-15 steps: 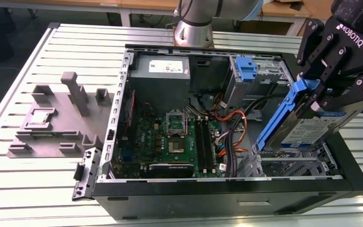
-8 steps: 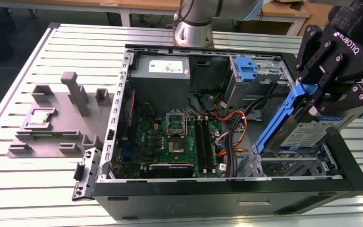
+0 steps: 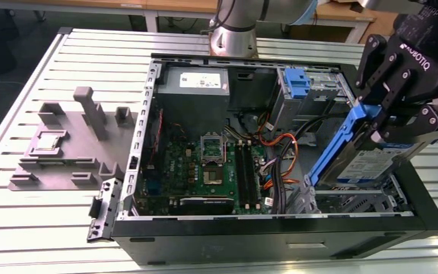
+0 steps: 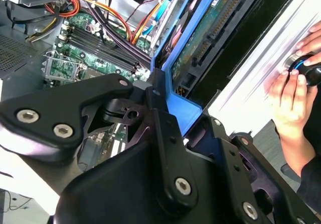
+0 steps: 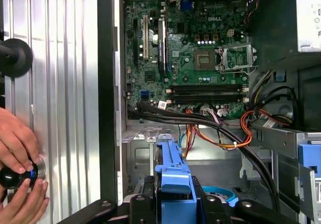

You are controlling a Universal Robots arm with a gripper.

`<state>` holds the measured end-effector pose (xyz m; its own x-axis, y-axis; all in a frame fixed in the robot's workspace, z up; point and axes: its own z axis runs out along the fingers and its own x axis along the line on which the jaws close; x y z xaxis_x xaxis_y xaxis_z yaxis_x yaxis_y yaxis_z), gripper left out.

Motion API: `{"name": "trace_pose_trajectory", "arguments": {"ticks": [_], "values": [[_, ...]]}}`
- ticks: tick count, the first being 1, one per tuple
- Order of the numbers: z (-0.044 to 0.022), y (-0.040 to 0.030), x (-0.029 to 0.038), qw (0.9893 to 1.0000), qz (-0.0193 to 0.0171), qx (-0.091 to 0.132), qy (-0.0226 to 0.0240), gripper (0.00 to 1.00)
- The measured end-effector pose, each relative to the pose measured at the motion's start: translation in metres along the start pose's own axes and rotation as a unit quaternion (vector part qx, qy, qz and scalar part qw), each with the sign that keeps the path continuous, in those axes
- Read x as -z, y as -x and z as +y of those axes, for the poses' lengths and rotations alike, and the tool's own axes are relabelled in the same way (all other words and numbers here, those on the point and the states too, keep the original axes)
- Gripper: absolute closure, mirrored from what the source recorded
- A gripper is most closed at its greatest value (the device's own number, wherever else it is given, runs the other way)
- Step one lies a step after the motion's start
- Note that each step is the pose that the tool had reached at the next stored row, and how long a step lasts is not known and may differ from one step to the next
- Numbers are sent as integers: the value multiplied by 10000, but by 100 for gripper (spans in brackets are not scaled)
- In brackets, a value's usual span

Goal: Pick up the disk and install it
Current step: 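Insert the disk into the insertion slot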

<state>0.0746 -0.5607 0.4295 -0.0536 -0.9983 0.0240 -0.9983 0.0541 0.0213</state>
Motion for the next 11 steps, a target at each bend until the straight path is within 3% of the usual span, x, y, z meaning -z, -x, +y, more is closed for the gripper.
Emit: {"name": "trace_pose_trajectory", "arguments": {"ticks": [11], "values": [[-1, -2, -25, 10000, -2, -70, 2, 63]]}}
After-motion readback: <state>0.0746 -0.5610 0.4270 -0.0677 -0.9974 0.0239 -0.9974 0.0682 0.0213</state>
